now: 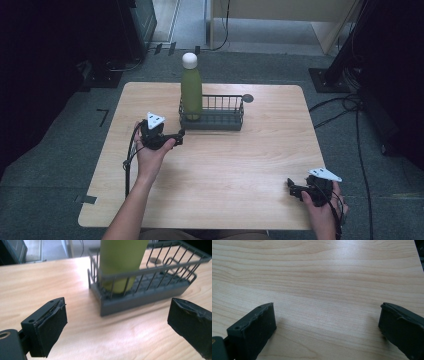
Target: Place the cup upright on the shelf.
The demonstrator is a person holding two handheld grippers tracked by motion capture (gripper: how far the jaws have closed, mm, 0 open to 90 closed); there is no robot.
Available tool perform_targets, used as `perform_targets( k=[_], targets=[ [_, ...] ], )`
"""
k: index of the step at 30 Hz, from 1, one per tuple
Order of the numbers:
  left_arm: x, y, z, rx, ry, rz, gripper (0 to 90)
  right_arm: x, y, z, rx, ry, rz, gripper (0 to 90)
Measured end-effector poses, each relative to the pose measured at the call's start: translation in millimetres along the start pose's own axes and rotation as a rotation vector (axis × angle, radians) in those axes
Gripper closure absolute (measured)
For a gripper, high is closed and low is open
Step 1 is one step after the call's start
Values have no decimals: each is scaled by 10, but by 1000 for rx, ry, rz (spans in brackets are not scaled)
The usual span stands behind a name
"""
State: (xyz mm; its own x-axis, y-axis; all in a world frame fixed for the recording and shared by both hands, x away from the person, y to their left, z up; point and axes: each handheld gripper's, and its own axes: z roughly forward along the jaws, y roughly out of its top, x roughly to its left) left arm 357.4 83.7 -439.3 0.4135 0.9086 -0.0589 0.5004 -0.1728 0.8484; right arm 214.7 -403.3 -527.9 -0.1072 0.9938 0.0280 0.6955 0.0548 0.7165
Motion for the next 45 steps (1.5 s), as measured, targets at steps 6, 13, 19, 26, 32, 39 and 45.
perform_targets(
  k=[6, 13, 19, 26, 32, 39, 45],
  targets=[
    [134, -248, -54, 34, 26, -34, 33, 0, 0, 0, 0, 0, 0, 4],
    [231, -504, -129, 74, 57, -58, 33, 0, 0, 0, 0, 0, 0, 4],
    [331, -716, -247, 107, 78, -71, 33, 0, 0, 0, 0, 0, 0, 4],
    [493, -992, -423, 159, 123, -61, 33, 0, 0, 0, 0, 0, 0, 5],
    [636, -1199, -561, 202, 168, -57, 33, 1, 0, 0, 0, 0, 0, 5],
    [740, -1328, -743, 237, 203, -7, 32, 1, -1, 0, 0, 0, 0, 4],
    [786, -1413, -865, 236, 194, -41, 33, 1, -1, 0, 0, -1, 0, 4]
  ],
)
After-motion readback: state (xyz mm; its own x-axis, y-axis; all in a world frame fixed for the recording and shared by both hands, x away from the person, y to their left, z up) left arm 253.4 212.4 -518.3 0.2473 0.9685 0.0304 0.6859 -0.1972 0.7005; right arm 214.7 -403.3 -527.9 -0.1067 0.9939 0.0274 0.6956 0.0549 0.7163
